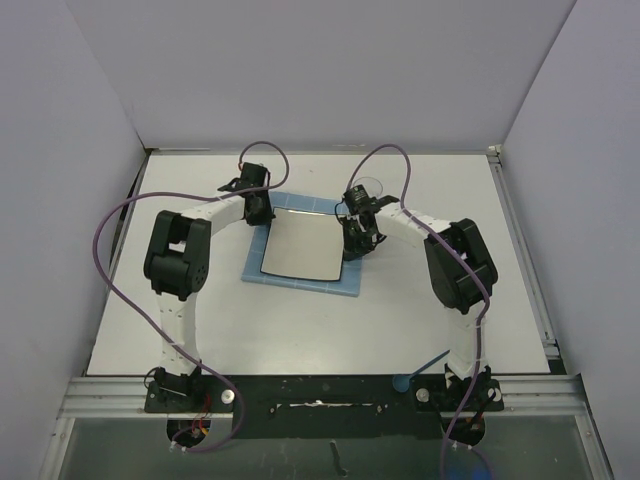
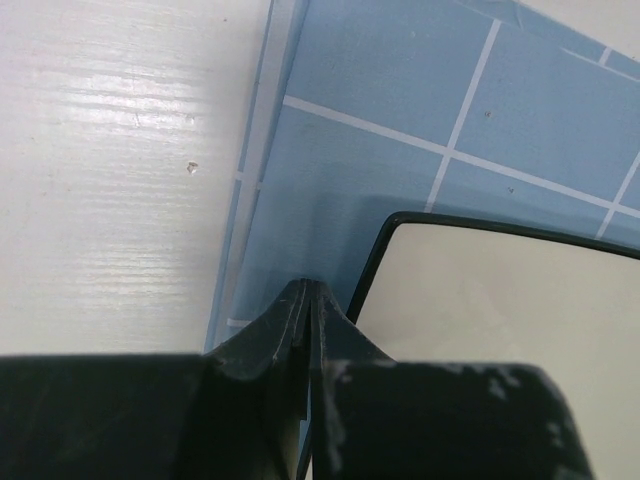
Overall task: Set the dinner table for one person
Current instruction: Adjust the plate on the napkin.
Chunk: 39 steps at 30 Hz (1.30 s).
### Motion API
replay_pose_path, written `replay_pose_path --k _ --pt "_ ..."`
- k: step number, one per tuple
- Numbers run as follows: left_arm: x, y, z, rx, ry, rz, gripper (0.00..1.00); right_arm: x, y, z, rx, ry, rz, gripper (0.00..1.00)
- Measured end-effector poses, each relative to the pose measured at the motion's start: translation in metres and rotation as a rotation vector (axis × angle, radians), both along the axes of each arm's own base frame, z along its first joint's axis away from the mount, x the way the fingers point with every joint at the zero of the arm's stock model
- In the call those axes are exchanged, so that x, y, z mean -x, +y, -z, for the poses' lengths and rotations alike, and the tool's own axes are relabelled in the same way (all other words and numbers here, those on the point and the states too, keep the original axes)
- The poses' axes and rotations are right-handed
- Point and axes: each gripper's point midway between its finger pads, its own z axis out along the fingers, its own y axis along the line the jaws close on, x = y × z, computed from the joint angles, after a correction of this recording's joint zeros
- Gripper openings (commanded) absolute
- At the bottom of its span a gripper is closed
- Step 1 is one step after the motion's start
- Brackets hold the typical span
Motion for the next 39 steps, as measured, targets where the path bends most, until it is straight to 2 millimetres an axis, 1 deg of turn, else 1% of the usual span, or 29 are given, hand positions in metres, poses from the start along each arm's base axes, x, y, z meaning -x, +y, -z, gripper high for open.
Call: replay_pose_path --k 3,10,15,23,24,26,27,29,33,39 --pt "0.000 -0.001 0.000 0.007 0.001 0.008 0.00 0.000 0.000 0.000 -0.007 0.003 0.000 0.00" --pt "-0.009 -0.009 -0.002 0.041 -0.020 0.039 0.00 0.000 0.000 0.000 -0.019 0.009 0.001 0.00" --pt "-0.008 -0.009 0.001 0.040 -0.026 0.045 0.00 0.000 0.000 0.000 -0.020 0.009 0.001 0.00" --pt "-0.004 -0.007 0.002 0.070 -0.101 0.026 0.00 0.000 0.000 0.000 -0.020 0.010 0.001 0.00" --pt "-0.004 -0.007 0.002 0.073 -0.112 0.022 0.00 0.000 0.000 0.000 -0.020 0.010 0.001 0.05" --pt "-0.002 -0.006 0.002 0.076 -0.129 0.017 0.00 0.000 0.000 0.000 -0.021 0.010 0.000 0.34" --pt "0.000 -0.005 0.001 0.077 -0.132 0.013 0.00 0.000 0.000 0.000 -0.022 0.011 0.003 0.37" --pt "0.007 0.001 0.001 0.057 -0.130 -0.003 0.00 0.003 0.003 -0.003 -0.040 0.022 -0.007 0.31" --pt "0.023 0.008 0.001 0.045 -0.116 -0.023 0.00 0.004 0.004 -0.004 -0.042 0.020 -0.022 0.35" --pt "0.054 0.024 0.002 0.015 -0.086 -0.053 0.00 0.006 0.004 -0.005 -0.044 0.021 -0.032 0.36"
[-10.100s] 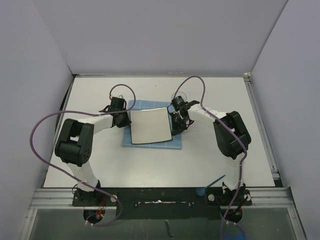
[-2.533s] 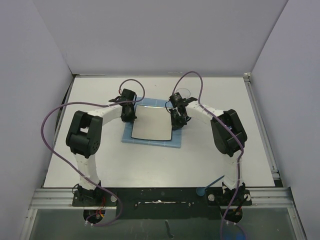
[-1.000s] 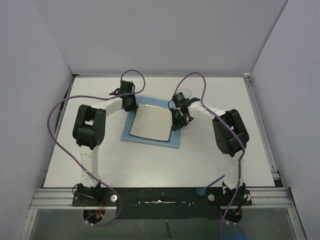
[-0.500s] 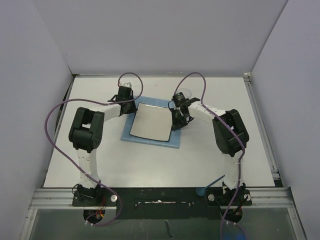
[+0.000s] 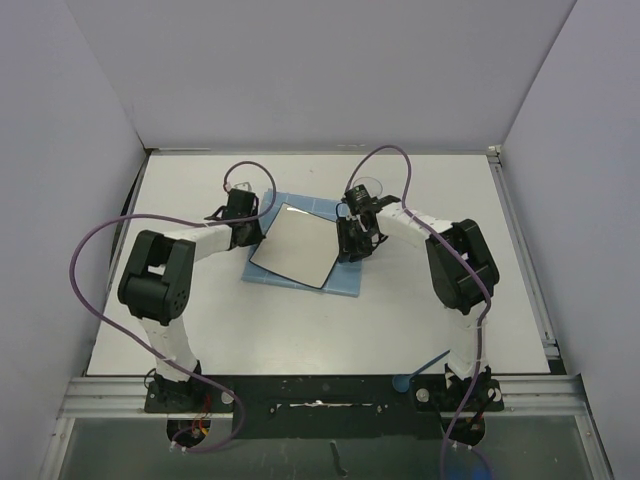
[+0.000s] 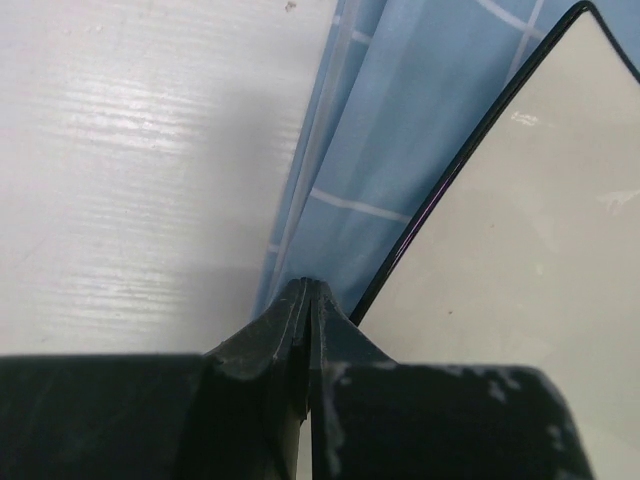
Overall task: Set the dinner table for one person
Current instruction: Adjust the plate on the napkin.
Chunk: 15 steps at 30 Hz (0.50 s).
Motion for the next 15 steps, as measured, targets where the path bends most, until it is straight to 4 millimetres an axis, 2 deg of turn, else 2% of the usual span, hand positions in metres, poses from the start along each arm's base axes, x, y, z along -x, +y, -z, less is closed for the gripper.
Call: replay_pose_path --k 7,15 --pt "0.0101 0.0042 0.0008 0.000 0.010 -0.017 0.00 0.0028 -0.0001 -0.0007 0.001 0.005 -0.002 0.36" --pt "0.0116 0.0038 0.0012 0.010 0.005 -0.027 0.00 0.0046 0.0004 -0.0005 0.007 0.005 -0.006 0.37"
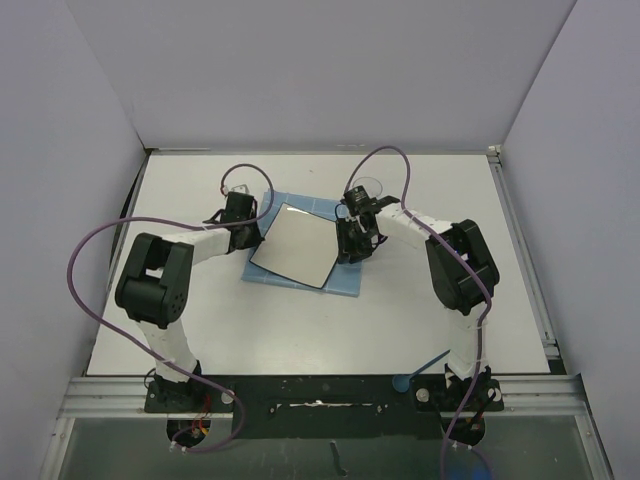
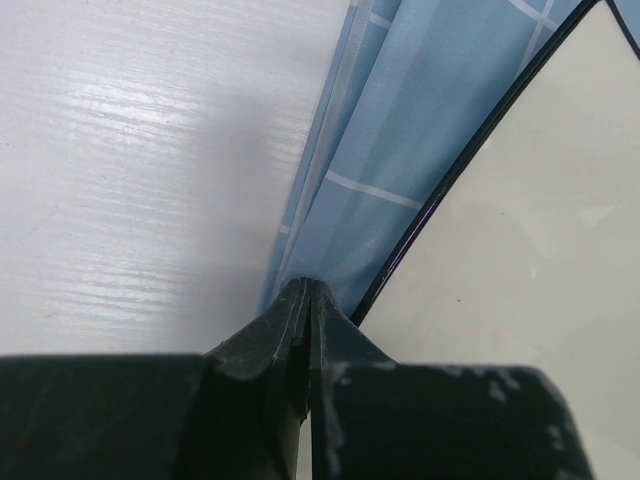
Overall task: Set the dinner table for one person
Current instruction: Adjust the plate on the napkin.
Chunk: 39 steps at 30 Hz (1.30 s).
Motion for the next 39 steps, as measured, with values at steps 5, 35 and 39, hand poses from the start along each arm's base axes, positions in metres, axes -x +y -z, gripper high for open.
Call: replay_pose_path --k 5,35,39 --pt "0.004 -0.002 -0.001 -0.007 -0.002 -0.007 0.00 0.004 -0.001 -0.001 0.005 0.018 -0.004 0.29" --pt "0.064 -0.031 -0.001 -0.138 0.111 0.072 0.56 0.017 -0.032 0.004 0.111 0.097 0.029 0.00" --pt "0.075 -0.022 -0.001 -0.167 0.137 0.066 0.60 0.016 -0.035 0.004 0.114 0.102 0.042 0.00"
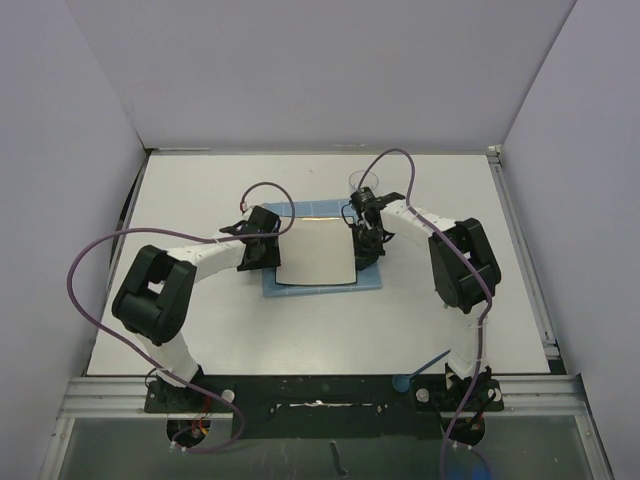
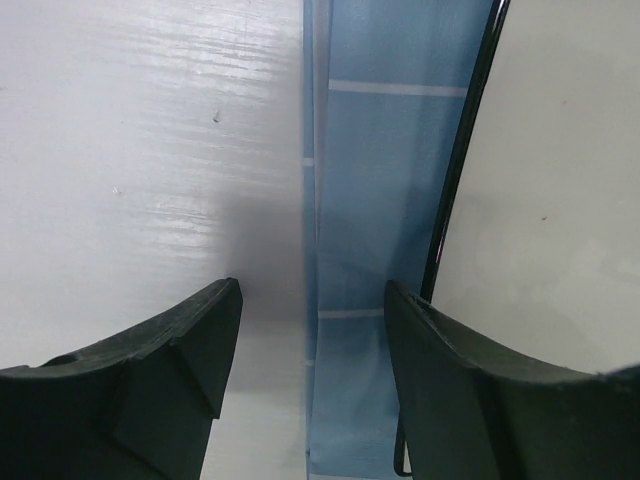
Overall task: Set the dinner table for one person
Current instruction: Adjust the plate on the napkin.
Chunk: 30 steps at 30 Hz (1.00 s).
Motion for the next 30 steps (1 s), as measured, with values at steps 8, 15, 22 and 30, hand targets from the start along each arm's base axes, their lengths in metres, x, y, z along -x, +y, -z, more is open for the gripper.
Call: replay_pose_path --k 8,15,22,30 --pt "0.003 0.001 0.000 -0.001 0.010 0.002 0.58 0.000 0.000 0.000 0.000 0.001 0.001 0.00" --pt "0.005 -0.002 0.001 0.009 0.022 0.012 0.58 -0.005 -0.016 -0.003 0.044 -0.010 0.008 0.62" --pt "0.012 -0.016 0.000 0.042 0.036 0.054 0.58 -0.029 -0.042 -0.010 0.039 -0.050 0.070 0.65" --pt "0.024 -0.058 -0.005 0.174 0.053 0.131 0.58 -0.047 -0.031 -0.048 -0.105 -0.145 0.086 0.65"
